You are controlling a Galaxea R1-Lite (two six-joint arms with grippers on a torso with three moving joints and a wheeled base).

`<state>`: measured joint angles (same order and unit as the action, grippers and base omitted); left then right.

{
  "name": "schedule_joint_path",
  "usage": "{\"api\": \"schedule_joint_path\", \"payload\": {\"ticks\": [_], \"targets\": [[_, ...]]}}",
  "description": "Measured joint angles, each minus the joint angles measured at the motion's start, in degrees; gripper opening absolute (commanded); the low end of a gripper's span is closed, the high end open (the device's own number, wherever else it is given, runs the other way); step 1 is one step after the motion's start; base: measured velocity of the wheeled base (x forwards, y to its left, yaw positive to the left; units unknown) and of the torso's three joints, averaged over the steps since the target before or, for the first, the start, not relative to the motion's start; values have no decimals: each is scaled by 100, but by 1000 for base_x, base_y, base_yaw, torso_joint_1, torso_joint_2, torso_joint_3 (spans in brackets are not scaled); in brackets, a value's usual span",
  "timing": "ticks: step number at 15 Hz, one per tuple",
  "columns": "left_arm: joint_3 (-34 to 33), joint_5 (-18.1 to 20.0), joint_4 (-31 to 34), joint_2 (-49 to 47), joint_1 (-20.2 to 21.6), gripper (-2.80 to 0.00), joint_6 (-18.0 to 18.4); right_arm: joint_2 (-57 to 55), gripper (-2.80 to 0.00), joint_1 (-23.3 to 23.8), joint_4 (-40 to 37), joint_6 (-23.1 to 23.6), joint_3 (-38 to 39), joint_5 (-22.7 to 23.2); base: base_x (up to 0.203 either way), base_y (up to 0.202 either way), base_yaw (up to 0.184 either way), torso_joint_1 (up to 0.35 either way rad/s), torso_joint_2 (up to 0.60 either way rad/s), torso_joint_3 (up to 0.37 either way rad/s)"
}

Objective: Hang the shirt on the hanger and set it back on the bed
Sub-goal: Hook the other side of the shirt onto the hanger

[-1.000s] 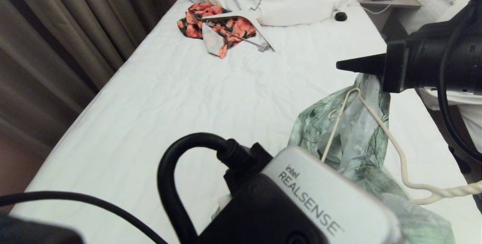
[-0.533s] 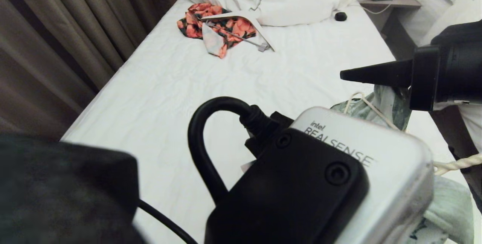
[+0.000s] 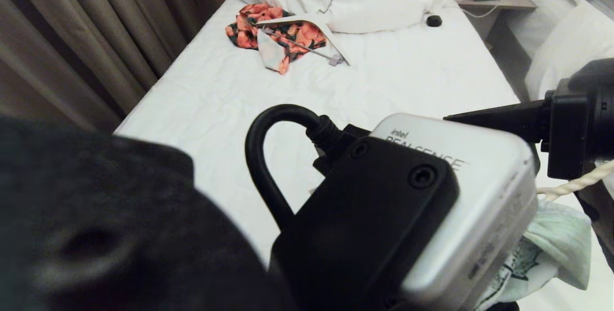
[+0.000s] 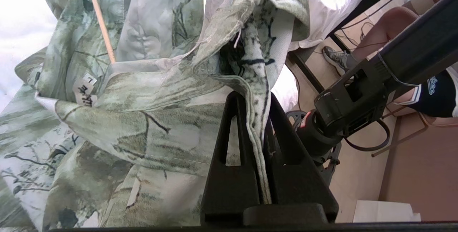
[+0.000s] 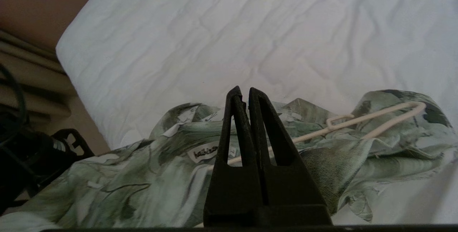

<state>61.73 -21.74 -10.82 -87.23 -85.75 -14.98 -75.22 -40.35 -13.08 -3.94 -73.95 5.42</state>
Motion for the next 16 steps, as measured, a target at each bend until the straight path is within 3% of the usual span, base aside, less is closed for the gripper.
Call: {"api": "schedule_joint_path", "payload": {"ticks": [10,16], "targets": [[70,-17,-584,-267,320,-280,-6,302,-280,-298,-266,3,328,-46,0,0,0,0,0,0],[15,-41,-585,-271,340,-280,-10,378,-280,20,-203,13,394,-50,0,0,0,0,0,0]]}}
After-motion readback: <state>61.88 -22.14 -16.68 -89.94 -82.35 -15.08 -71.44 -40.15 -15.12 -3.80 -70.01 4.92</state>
